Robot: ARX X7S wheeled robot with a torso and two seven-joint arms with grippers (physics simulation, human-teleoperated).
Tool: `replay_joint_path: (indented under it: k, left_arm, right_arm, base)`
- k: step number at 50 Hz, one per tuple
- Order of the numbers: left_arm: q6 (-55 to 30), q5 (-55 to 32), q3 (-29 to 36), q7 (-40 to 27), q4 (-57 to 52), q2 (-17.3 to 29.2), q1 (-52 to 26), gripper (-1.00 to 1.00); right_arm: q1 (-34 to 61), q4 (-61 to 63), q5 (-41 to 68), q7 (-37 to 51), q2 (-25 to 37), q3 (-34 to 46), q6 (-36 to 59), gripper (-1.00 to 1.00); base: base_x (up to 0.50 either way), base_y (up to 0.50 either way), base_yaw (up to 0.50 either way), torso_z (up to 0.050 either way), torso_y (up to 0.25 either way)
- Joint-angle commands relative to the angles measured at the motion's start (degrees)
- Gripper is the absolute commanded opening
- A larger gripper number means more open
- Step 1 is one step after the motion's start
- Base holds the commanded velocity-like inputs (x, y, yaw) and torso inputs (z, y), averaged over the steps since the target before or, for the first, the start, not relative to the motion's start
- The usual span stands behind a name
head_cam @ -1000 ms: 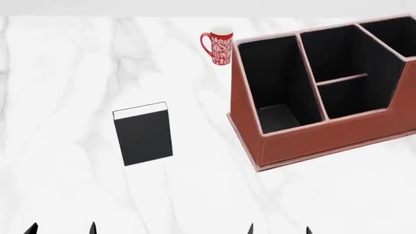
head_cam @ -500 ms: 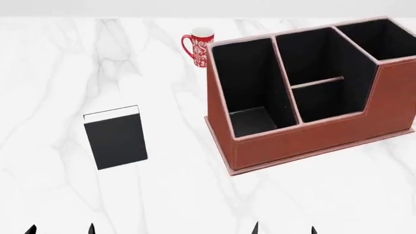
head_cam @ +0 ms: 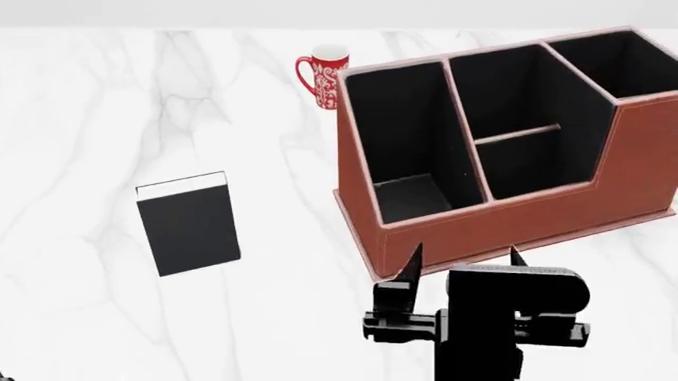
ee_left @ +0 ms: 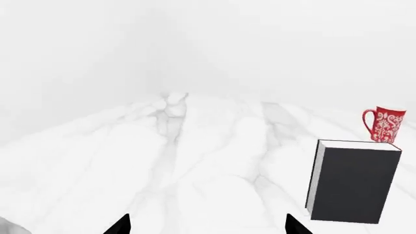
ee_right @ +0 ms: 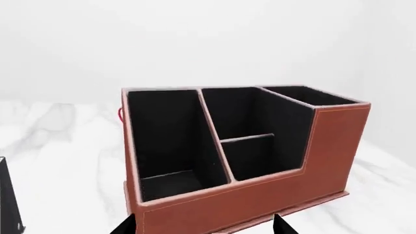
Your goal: Pick up the book and place it in the right compartment of the caddy.
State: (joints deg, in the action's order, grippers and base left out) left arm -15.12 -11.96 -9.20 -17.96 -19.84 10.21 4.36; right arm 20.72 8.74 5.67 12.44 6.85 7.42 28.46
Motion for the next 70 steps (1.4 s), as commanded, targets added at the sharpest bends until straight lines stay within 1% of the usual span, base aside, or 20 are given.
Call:
replay_joint_path:
  k: [1, 2, 3, 4, 5, 6, 7, 8, 9, 13, 18, 22, 27, 32, 40, 44, 48, 60, 68, 70]
  left_arm:
    - [-7.8, -5.6, -21.8, -7.5, -18.0, 2.8, 11.8, 1.00]
    - [-7.6, -5.8, -23.1, -7.5, -18.5, 2.8, 12.9, 1.00]
    - [-7.2, -6.8, -26.4, -7.7, -19.2, 2.3, 15.1, 1.00]
    - [-6.9, -7.4, -27.7, -7.5, -19.4, 2.0, 15.9, 1.00]
    - [-6.2, -7.5, -29.5, -7.8, -19.6, 1.4, 17.1, 1.00]
    - [-5.7, -7.3, -30.5, -8.0, -19.6, 1.0, 18.0, 1.00]
    - [-4.3, -8.5, -32.6, -7.5, -19.3, 0.0, 19.4, 1.00]
    - [-3.7, -8.8, -33.5, -7.3, -19.1, -0.5, 20.1, 1.00]
    - [-1.6, -9.8, -35.9, -6.7, -18.8, -2.0, 22.0, 1.00]
    - [-0.4, -9.8, -37.4, -6.5, -18.7, -2.9, 23.8, 1.00]
    - [0.0, -9.6, -36.5, -6.3, -18.5, -2.8, 23.6, 1.00]
    - [0.8, -10.5, -37.1, -5.8, -19.6, -3.2, 24.6, 1.00]
    - [3.5, -10.7, -37.0, -4.6, -17.9, -4.5, 25.5, 1.00]
    - [3.8, -10.6, -36.7, -4.9, -17.9, -4.5, 25.3, 1.00]
    - [3.5, -10.6, -36.3, -5.5, -18.4, -4.1, 25.3, 1.00]
    - [4.7, -10.5, -36.0, -5.1, -17.0, -4.3, 25.2, 1.00]
    - [5.3, -11.1, -36.5, -5.0, -16.9, -4.6, 25.8, 1.00]
    - [5.3, -10.5, -35.7, -5.7, -17.0, -4.2, 26.0, 1.00]
    - [6.6, -10.5, -35.3, -5.5, -16.1, -4.5, 26.3, 1.00]
    - [6.7, -10.6, -35.4, -5.5, -16.1, -4.6, 26.5, 1.00]
  right_arm:
    - [28.7, -6.3, 1.4, -0.2, -1.7, 1.3, 20.1, 1.00]
    - [31.2, -7.7, 1.1, 0.2, -1.9, 1.6, 20.9, 1.00]
    - [35.5, -11.6, 0.4, -0.3, -2.0, 2.9, 20.6, 1.00]
    - [37.2, -14.2, -0.4, 1.3, -2.5, 2.6, 19.3, 1.00]
    - [40.2, -17.1, 1.8, -0.5, -3.3, 1.4, 22.1, 1.00]
    - [41.8, -18.9, 2.3, -1.3, -3.5, 1.5, 22.4, 1.00]
    - [43.9, -22.2, 0.7, -0.2, -3.7, 2.8, 19.0, 1.00]
    - [45.0, -23.6, 2.0, -1.5, -4.0, 2.3, 18.5, 1.00]
    - [49.1, -29.1, 1.8, -0.8, -5.0, 2.2, 18.4, 1.00]
    - [54.7, -36.1, 1.5, -0.2, -5.8, 3.8, 16.1, 1.00]
    - [58.6, -41.6, 3.9, 0.4, -6.2, 3.9, 14.6, 1.00]
    - [59.6, -45.0, 5.3, 1.3, -6.3, 5.4, 12.4, 1.00]
    - [58.4, -43.3, 7.3, 2.8, -5.9, 7.2, 13.1, 1.00]
    - [58.8, -43.7, 9.3, 3.0, -5.4, 6.8, 13.3, 1.00]
    - [59.3, -44.1, 10.0, 3.9, -4.9, 7.8, 12.8, 1.00]
    - [59.3, -45.0, 10.0, 4.1, -5.0, 8.6, 11.9, 1.00]
    - [58.5, -42.6, 10.5, 4.7, -4.6, 9.2, 12.9, 1.00]
    - [58.8, -43.2, 12.0, 4.9, -4.2, 9.5, 12.5, 1.00]
    - [59.1, -41.5, 12.3, 6.5, -4.0, 10.6, 14.7, 1.00]
    - [58.5, -39.8, 12.7, 6.9, -3.7, 10.5, 14.8, 1.00]
  base:
    - [0.00, 0.00, 0.00, 0.000, 0.000]
    - [0.00, 0.00, 0.00, 0.000, 0.000]
    - [0.00, 0.00, 0.00, 0.000, 0.000]
    - [0.00, 0.00, 0.00, 0.000, 0.000]
    - [0.00, 0.00, 0.00, 0.000, 0.000]
    - [0.00, 0.00, 0.00, 0.000, 0.000]
    - [0.00, 0.00, 0.00, 0.000, 0.000]
    - [0.21, 0.00, 0.00, 0.000, 0.000]
    - [0.50, 0.00, 0.00, 0.000, 0.000]
    - [0.50, 0.00, 0.00, 0.000, 0.000]
    - [0.50, 0.00, 0.00, 0.000, 0.000]
    - [0.50, 0.00, 0.00, 0.000, 0.000]
    - [0.50, 0.00, 0.00, 0.000, 0.000]
    - [0.50, 0.00, 0.00, 0.000, 0.000]
    - [0.50, 0.00, 0.00, 0.000, 0.000]
    - [0.50, 0.00, 0.00, 0.000, 0.004]
    - [0.50, 0.00, 0.00, 0.000, 0.000]
    - [0.50, 0.00, 0.00, 0.000, 0.001]
    - [0.50, 0.00, 0.00, 0.000, 0.001]
    - [0.00, 0.00, 0.00, 0.000, 0.005]
